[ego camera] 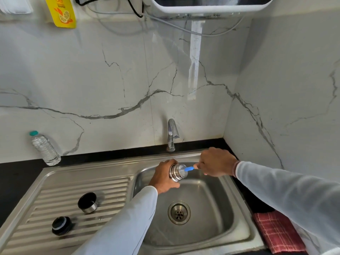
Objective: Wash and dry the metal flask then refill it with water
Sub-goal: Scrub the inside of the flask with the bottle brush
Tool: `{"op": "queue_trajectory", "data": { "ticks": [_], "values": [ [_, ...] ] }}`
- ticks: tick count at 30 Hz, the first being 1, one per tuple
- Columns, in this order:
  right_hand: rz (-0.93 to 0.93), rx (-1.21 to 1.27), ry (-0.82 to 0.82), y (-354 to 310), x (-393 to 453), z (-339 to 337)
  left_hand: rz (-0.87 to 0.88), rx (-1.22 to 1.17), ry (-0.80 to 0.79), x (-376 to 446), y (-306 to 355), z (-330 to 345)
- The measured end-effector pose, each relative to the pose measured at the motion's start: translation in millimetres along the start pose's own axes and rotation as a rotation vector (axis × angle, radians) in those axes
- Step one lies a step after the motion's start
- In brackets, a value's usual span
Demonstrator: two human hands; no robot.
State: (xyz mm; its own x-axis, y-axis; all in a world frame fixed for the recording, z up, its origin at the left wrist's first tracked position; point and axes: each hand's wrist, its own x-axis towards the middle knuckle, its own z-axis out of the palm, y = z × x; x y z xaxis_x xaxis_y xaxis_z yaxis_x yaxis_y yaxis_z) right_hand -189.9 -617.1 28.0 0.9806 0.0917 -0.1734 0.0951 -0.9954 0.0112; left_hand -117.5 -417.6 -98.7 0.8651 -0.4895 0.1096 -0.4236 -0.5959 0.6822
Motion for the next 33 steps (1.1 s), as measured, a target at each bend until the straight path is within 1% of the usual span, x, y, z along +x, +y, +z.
{"op": "queue_trajectory", "data": {
  "ticks": [1,2,3,4,5,7,8,9,10,11,12,13,14,15,17,19,20,21,22,23,24,25,26,27,28,29,30,32,33],
  "values": [
    [0.096,0.256,-0.156,2,3,-2,0.007,0.016,-0.002,0,-1,1],
    [0.159,0.430,-0.268,5,5,-5,0.009,0.027,-0.002,1,-1,1],
    [0.178,0.500,-0.326,7,5,-7,0.007,0.030,0.000,1,-1,1],
    [0.154,0.482,-0.322,8,7,-8,0.009,0.039,-0.001,1,-1,1],
    [0.110,0.406,-0.293,6,6,-7,0.009,0.050,-0.007,1,-3,1],
    [0.025,0.165,-0.144,-2,2,-1,0.007,0.063,-0.018,1,-6,1],
    [-0.008,0.009,-0.041,-3,-1,5,0.007,0.066,-0.024,2,-7,0],
    [-0.073,-0.193,0.122,-2,-4,13,0.003,0.062,-0.027,3,-9,-1],
    [-0.186,-0.405,0.321,-2,-7,22,-0.001,0.055,-0.029,3,-8,-3],
    [-0.299,-0.553,0.513,1,-11,30,-0.007,0.038,-0.027,4,-8,-4],
    [-0.412,-0.631,0.689,6,-14,38,-0.007,0.024,-0.024,5,-7,-6],
    [-0.486,-0.649,0.806,13,-15,45,-0.004,0.014,-0.027,6,-6,-7],
    [-0.533,-0.637,0.846,22,-14,52,0.004,0.020,-0.034,6,-6,-8],
    [-0.564,-0.623,0.833,31,-12,58,0.016,0.037,-0.045,6,-5,-8],
    [-0.534,-0.602,0.737,43,-10,61,0.041,0.087,-0.072,7,-4,-5],
    [-0.407,-0.570,0.575,33,-13,58,0.051,0.111,-0.051,7,-5,-3],
    [-0.311,-0.484,0.452,21,-18,53,0.058,0.133,-0.031,7,-5,-2],
    [-0.195,-0.321,0.286,12,-20,47,0.074,0.166,-0.019,8,-6,0],
    [-0.066,-0.014,0.109,3,-20,42,0.094,0.210,-0.022,9,-7,0],
    [0.067,0.363,-0.075,0,-18,39,0.112,0.249,-0.035,11,-7,1],
    [0.166,0.619,-0.208,2,-15,37,0.119,0.273,-0.044,11,-7,0],
    [0.198,0.727,-0.258,5,-11,34,0.114,0.279,-0.047,12,-7,-1],
    [0.183,0.715,-0.250,8,-9,31,0.103,0.280,-0.050,13,-7,-3],
    [0.137,0.627,-0.175,9,-9,31,0.094,0.281,-0.051,14,-8,-6],
    [0.080,0.486,-0.061,10,-10,33,0.086,0.282,-0.046,15,-7,-10],
    [0.022,0.305,0.076,11,-10,38,0.080,0.286,-0.045,16,-7,-15],
    [-0.032,0.085,0.250,12,-10,45,0.078,0.290,-0.048,18,-6,-20],
    [-0.208,-0.329,0.569,10,-12,61,0.075,0.282,-0.050,20,-6,-27],
    [-0.311,-0.441,0.689,10,-14,69,0.072,0.280,-0.052,20,-5,-31]
  ]
}}
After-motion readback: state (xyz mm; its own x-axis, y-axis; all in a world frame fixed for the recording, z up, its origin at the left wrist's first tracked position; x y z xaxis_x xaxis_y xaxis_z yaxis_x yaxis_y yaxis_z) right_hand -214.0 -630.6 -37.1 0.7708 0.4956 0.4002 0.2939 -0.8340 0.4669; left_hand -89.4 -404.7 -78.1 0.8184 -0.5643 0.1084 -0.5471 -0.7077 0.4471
